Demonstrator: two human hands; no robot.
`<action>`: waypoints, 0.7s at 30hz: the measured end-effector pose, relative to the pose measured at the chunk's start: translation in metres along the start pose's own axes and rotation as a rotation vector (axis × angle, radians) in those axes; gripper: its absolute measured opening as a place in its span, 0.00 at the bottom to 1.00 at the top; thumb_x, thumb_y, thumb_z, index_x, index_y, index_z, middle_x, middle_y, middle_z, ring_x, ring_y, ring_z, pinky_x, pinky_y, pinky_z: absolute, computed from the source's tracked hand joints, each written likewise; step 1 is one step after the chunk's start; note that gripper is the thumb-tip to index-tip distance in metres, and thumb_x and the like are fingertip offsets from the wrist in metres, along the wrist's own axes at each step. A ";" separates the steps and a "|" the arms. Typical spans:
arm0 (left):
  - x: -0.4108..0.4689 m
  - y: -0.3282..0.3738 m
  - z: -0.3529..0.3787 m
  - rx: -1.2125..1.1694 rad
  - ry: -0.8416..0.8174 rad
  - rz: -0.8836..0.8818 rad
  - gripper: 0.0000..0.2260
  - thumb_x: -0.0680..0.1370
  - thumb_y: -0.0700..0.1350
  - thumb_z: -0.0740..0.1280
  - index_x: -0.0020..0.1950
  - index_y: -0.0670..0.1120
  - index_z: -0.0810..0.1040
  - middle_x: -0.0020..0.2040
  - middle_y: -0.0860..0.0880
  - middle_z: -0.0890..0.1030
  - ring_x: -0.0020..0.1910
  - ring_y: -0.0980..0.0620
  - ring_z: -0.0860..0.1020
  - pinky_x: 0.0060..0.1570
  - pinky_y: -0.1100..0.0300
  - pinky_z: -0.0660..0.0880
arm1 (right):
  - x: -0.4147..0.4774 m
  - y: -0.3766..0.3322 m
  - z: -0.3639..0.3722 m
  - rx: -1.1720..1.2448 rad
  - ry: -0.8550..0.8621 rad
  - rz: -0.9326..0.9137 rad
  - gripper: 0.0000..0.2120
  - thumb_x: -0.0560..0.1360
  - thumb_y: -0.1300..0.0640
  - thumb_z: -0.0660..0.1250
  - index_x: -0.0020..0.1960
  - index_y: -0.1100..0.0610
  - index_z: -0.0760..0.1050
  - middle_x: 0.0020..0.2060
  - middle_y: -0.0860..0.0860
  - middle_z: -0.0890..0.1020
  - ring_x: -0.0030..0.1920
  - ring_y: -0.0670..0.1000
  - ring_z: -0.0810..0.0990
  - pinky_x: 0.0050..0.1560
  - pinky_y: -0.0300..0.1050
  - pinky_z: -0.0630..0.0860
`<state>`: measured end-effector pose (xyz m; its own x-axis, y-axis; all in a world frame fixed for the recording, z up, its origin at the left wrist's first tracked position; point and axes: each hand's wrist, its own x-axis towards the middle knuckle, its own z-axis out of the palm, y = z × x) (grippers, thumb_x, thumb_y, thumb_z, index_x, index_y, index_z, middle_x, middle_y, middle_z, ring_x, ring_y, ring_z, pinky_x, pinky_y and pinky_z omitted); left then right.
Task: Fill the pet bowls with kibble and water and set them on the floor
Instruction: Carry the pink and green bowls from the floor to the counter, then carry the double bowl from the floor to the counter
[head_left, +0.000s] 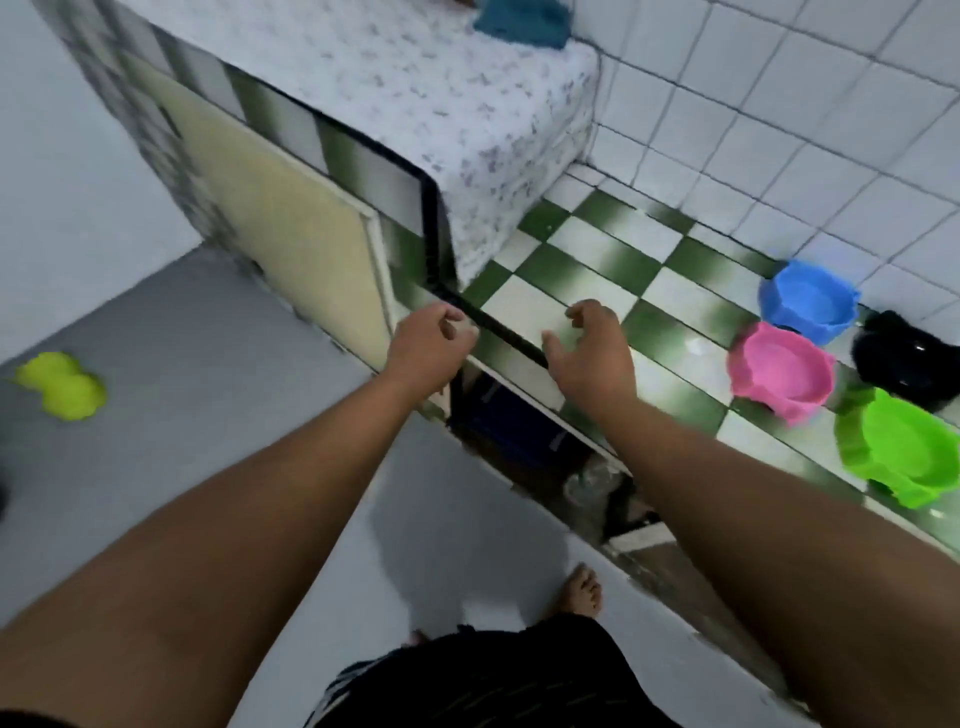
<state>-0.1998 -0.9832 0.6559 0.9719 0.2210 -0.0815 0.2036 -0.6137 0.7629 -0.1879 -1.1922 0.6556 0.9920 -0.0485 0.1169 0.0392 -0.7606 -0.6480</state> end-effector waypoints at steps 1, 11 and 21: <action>-0.002 -0.015 -0.018 0.001 0.026 -0.029 0.13 0.78 0.52 0.70 0.59 0.47 0.81 0.44 0.53 0.80 0.45 0.53 0.78 0.46 0.63 0.69 | -0.001 -0.018 0.014 0.005 -0.024 -0.042 0.18 0.75 0.49 0.69 0.61 0.55 0.72 0.55 0.52 0.76 0.52 0.53 0.77 0.51 0.45 0.73; -0.010 -0.190 -0.208 -0.109 0.378 -0.344 0.10 0.77 0.47 0.72 0.57 0.46 0.81 0.38 0.53 0.79 0.35 0.55 0.77 0.43 0.63 0.76 | 0.014 -0.214 0.198 0.057 -0.363 -0.357 0.18 0.76 0.47 0.68 0.62 0.52 0.71 0.57 0.50 0.75 0.52 0.51 0.78 0.55 0.52 0.78; 0.067 -0.321 -0.370 -0.148 0.678 -0.594 0.13 0.78 0.48 0.73 0.59 0.44 0.79 0.40 0.51 0.78 0.37 0.53 0.76 0.39 0.65 0.73 | 0.102 -0.417 0.403 0.149 -0.670 -0.603 0.17 0.74 0.49 0.70 0.59 0.53 0.73 0.54 0.52 0.77 0.49 0.54 0.79 0.54 0.54 0.78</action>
<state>-0.2435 -0.4909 0.6434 0.4248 0.8962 -0.1282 0.5854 -0.1638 0.7940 -0.0542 -0.6185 0.6344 0.6588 0.7515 0.0356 0.5424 -0.4416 -0.7148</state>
